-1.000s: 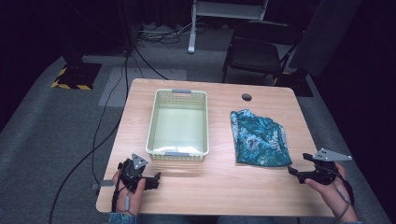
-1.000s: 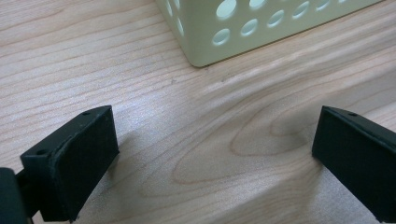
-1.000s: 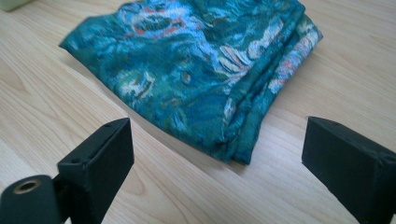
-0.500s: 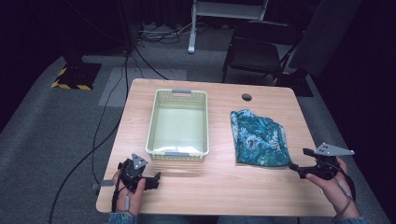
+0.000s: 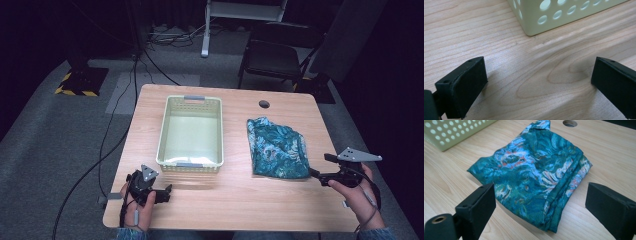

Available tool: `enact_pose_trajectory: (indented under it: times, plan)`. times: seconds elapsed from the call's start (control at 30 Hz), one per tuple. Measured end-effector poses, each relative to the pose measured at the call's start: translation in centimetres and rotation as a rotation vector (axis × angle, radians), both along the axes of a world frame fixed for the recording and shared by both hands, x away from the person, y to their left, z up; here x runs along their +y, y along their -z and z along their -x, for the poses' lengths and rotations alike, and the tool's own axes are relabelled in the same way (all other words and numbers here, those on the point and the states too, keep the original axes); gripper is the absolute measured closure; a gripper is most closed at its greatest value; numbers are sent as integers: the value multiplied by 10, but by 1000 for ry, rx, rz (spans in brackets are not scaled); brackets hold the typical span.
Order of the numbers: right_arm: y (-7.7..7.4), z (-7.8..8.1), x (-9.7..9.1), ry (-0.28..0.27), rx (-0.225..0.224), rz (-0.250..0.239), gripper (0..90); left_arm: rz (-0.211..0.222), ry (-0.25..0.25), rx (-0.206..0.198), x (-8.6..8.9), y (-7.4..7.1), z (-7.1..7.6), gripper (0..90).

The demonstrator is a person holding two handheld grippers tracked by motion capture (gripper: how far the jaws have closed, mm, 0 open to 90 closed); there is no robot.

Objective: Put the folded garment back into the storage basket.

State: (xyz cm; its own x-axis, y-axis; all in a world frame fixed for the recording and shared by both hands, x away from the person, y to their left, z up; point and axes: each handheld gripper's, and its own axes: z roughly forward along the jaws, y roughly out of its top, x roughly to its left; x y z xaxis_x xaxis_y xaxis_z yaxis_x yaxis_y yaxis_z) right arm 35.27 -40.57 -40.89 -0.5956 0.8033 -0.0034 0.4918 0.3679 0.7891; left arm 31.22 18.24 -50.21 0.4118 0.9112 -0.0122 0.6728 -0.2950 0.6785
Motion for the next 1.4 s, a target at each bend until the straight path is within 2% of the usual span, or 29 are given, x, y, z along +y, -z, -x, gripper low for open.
enact_pose_trajectory:
  times: [0.93, 1.4]
  plan:
    - [-29, -16, 18, -42, -27, 15, 85, -1, 0, -1, 0, 0, 0, 3]
    - [-34, -23, 23, -34, -41, 9, 77, -2, 1, -1, 0, 0, 0, 3]
